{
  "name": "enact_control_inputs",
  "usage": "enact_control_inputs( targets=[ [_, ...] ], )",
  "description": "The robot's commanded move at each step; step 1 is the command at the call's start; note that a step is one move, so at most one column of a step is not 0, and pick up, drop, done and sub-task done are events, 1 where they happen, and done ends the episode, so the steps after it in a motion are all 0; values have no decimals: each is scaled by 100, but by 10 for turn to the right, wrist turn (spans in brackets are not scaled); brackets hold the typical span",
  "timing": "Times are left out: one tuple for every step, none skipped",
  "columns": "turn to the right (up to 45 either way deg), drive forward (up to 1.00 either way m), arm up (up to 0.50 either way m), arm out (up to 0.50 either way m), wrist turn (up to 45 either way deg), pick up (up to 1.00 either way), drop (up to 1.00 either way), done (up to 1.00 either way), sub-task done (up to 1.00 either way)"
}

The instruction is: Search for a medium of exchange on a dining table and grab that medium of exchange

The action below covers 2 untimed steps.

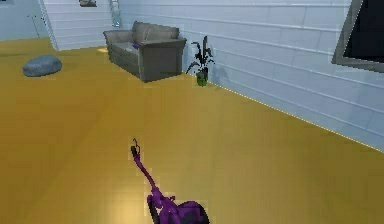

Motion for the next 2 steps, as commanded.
enact_control_inputs(
  targets=[
    [0,0,10,0,0,0,0,0,0],
    [0,0,0,0,0,0,0,100,0]
  ],
)
